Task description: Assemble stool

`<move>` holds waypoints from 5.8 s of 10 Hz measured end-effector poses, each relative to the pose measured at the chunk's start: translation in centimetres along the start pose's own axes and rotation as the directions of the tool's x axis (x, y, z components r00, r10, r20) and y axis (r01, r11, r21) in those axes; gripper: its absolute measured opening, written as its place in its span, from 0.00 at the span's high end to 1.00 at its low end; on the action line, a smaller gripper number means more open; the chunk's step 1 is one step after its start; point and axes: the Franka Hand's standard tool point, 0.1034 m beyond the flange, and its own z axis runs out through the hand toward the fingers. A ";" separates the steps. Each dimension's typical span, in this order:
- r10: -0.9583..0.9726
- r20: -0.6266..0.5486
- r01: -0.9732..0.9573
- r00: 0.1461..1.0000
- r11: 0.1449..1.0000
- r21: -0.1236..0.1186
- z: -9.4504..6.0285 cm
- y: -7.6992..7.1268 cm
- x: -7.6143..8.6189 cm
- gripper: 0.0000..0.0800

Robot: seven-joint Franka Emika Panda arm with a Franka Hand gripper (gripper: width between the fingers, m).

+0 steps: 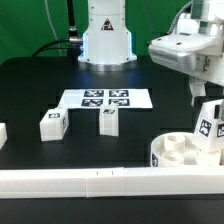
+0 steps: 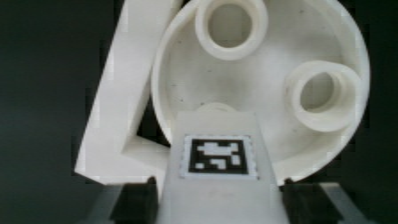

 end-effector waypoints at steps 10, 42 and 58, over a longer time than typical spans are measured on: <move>0.856 0.031 -0.857 0.516 0.515 0.024 0.1 -0.5 0.9 0.58; 0.047 0.182 -0.042 -0.982 -0.999 0.027 -1.8 0.3 1.9 0.19; 0.998 0.020 -0.988 0.063 0.059 0.145 -2.6 1.7 2.2 0.19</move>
Offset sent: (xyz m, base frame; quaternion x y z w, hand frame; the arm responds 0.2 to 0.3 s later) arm -0.0045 -0.0080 -0.0078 0.0230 -0.0016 0.2722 0.9620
